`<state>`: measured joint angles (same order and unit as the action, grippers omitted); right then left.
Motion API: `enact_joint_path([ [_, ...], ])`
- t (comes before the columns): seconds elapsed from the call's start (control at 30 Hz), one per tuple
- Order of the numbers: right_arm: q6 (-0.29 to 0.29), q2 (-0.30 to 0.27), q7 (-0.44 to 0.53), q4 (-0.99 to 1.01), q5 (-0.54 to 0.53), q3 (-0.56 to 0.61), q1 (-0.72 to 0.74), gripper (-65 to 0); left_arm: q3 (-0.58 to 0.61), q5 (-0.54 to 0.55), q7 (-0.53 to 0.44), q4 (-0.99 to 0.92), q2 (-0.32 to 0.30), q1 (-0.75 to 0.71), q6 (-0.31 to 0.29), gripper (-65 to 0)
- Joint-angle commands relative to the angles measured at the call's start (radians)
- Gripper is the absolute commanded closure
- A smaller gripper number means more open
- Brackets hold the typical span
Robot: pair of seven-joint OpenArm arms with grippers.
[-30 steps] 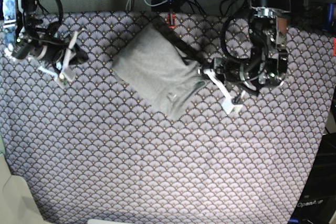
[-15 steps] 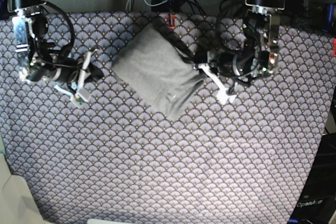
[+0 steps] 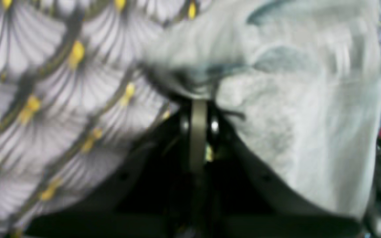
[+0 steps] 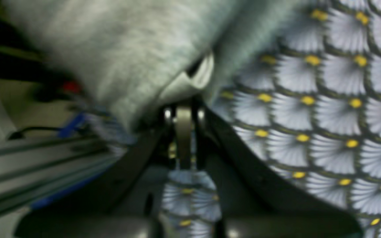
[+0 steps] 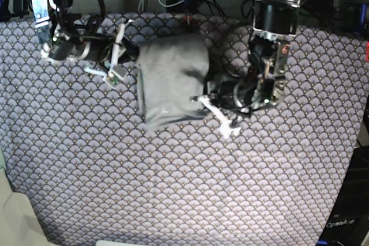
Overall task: Fold the T-shirt properly
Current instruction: 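Open the left gripper and release the folded shirt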
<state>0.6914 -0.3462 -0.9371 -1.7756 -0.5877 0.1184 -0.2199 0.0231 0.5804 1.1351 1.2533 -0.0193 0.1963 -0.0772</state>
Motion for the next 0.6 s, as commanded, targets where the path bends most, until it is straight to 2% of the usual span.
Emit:
enact_joint_path([
  [0.0, 0.007, -0.004, 0.022, -0.037, -0.024, -0.006, 0.001, 0.0, 0.002, 0.029, -0.008, 0.016, 0.008, 0.038, -0.011, 0.0],
  [0.23, 0.007, 0.002, 0.022, -0.054, -0.022, -0.006, -0.028, 0.0, -0.001, 0.029, -0.002, 0.015, 0.029, 0.105, -0.011, 0.0],
  [0.37, 0.007, -0.026, 0.026, 0.012, -0.022, -0.007, -0.016, 0.0, -0.001, 0.033, 0.001, 0.029, 0.018, 0.098, -0.011, 0.0],
  [0.57, 0.007, -0.078, 0.066, 0.135, -0.022, -0.099, 0.001, 0.0, -0.035, 0.117, 0.056, 0.05, -0.117, 0.068, -0.011, 0.0],
])
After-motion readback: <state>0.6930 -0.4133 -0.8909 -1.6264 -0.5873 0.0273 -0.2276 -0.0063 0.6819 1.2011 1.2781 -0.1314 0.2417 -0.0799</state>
